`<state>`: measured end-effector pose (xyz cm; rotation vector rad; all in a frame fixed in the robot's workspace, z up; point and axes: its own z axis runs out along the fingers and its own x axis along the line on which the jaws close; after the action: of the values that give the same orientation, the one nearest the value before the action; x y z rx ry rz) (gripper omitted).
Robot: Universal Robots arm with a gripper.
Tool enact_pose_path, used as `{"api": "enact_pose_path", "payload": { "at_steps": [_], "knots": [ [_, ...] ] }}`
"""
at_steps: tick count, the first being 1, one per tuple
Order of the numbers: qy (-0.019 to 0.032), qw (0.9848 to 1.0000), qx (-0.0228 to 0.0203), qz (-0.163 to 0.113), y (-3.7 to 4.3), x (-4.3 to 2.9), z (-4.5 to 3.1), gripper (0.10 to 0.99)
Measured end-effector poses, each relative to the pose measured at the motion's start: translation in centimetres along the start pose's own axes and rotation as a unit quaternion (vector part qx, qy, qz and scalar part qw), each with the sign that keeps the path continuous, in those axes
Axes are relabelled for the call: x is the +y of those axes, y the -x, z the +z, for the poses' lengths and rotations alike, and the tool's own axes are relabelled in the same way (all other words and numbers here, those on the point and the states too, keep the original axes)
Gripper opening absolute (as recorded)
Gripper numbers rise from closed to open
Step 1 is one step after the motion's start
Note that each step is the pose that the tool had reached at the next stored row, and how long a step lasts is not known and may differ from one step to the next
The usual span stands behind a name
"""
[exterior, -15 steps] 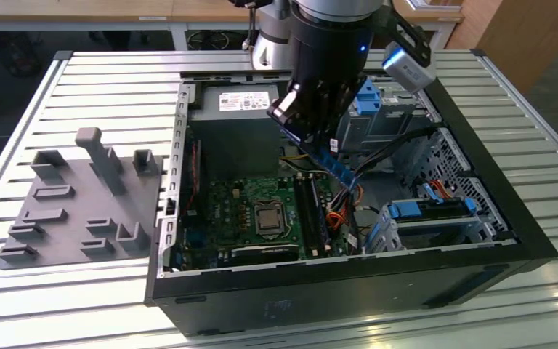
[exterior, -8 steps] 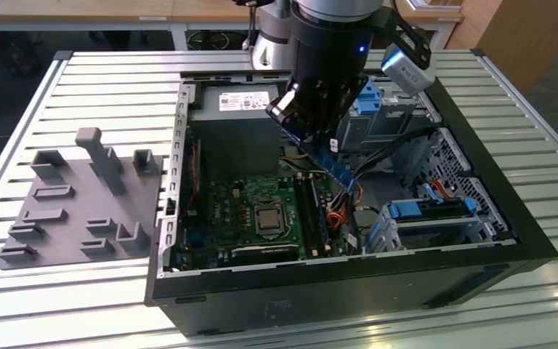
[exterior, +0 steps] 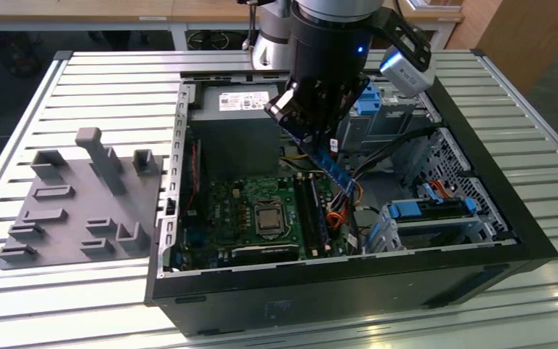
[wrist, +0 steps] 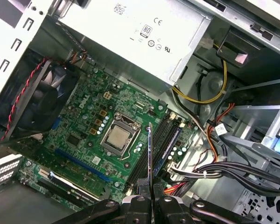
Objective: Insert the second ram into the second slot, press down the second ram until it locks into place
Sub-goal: 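Press down the second ram until it locks into place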
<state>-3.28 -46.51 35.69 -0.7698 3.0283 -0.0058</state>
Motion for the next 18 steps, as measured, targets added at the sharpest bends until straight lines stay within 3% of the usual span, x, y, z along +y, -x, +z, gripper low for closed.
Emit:
{"api": "enact_pose_path", "payload": {
  "at_steps": [9,18],
  "knots": [
    [0.0000,1.0000,0.0000,0.002,0.00,0.00,0.00,0.137],
    [-0.0004,0.9998,0.0002,0.022,0.00,0.00,0.00,0.137]
  ]
}}
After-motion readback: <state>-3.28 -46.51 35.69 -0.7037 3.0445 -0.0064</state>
